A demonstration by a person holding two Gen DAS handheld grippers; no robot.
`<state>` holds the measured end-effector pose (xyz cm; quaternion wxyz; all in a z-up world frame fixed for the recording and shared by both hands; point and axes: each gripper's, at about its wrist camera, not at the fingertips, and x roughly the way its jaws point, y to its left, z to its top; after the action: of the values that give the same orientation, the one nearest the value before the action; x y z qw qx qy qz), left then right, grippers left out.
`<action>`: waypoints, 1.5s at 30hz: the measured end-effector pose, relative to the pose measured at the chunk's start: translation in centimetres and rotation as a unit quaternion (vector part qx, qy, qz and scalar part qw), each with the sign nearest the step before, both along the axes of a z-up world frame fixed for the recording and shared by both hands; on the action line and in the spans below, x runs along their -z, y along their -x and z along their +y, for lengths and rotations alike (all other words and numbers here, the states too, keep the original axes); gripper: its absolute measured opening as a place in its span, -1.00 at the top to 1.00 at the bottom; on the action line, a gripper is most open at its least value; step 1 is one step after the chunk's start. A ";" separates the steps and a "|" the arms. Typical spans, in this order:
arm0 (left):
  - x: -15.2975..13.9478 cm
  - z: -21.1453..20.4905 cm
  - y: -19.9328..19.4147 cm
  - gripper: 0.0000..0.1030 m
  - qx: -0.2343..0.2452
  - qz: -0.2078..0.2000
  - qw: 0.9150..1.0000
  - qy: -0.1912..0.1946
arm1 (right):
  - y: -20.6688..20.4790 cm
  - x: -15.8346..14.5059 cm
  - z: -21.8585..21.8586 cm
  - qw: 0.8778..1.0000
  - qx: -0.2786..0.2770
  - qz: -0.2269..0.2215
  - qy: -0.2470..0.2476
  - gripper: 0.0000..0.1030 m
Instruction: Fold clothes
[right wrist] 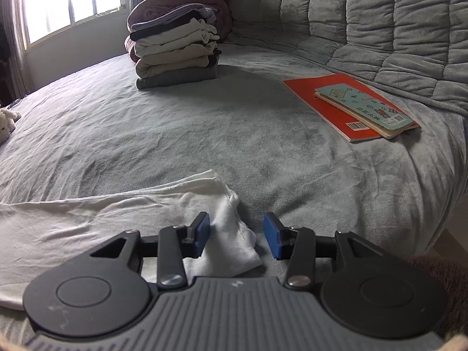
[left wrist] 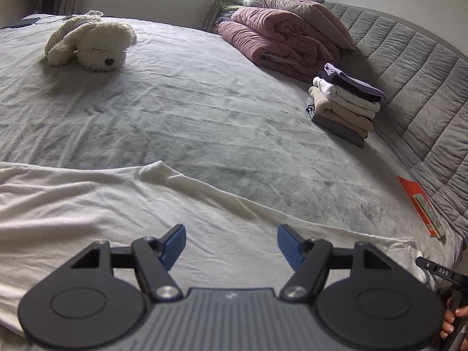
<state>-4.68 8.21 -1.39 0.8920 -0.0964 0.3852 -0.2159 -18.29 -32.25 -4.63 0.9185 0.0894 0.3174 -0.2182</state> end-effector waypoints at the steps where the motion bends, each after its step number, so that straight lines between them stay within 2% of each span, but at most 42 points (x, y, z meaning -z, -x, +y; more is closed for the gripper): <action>1: 0.1 0.0 -0.1 -0.37 0.000 0.004 1.000 0.000 | -0.1 0.2 0.3 1.000 -0.004 0.005 0.010 0.09; 3: 0.3 -0.1 -0.3 -0.37 0.000 0.010 1.000 0.000 | -0.2 0.2 0.7 1.000 -0.008 0.006 0.019 0.08; 7: 0.3 0.1 -0.7 -0.37 -0.006 0.016 1.000 0.002 | -0.3 -0.2 0.3 0.999 -0.009 -0.012 -0.031 0.10; 9: 0.3 0.2 -1.0 -0.37 -0.011 0.023 1.000 0.008 | -0.5 -0.2 0.1 0.999 -0.007 -0.015 -0.050 0.04; 15: 0.8 0.3 -1.4 -0.37 -0.013 0.042 0.999 0.014 | -0.7 0.8 0.9 0.999 0.017 -0.025 -0.040 0.02; 17: 0.9 0.2 -1.4 -0.37 -0.010 0.045 0.999 0.013 | -0.7 0.8 1.5 0.999 0.019 -0.027 -0.031 0.11; 21: 0.7 0.1 -1.1 -0.37 0.000 0.046 0.999 0.015 | -0.8 0.4 2.6 0.999 0.002 -0.030 -0.023 0.75; 27: 0.3 -0.3 -1.0 -0.36 0.034 0.056 0.997 0.045 | -1.3 -1.9 4.0 0.997 -0.031 -0.055 -0.048 0.78; 30: 0.7 -0.4 -1.4 -0.37 0.054 0.090 0.991 0.084 | -1.8 -3.5 6.1 0.993 -0.073 -0.069 -0.059 0.78; 32: 1.2 -0.3 -1.6 -0.37 0.067 0.120 0.982 0.127 | -2.3 -4.3 7.8 0.990 -0.104 -0.071 -0.060 0.78; 35: 1.7 -0.4 -1.7 -0.37 0.079 0.148 0.971 0.170 | -3.3 -5.1 10.5 0.983 -0.151 -0.073 -0.070 0.79; 45: 3.5 -1.4 -2.6 -0.37 0.080 0.203 0.946 0.238 | -5.9 -4.2 18.7 0.954 -0.282 -0.049 -0.093 0.82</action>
<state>-2.06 6.76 -4.89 0.7259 -0.3167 0.5016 -0.3481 -12.40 -13.55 -0.47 0.9448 0.0917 0.3028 0.0849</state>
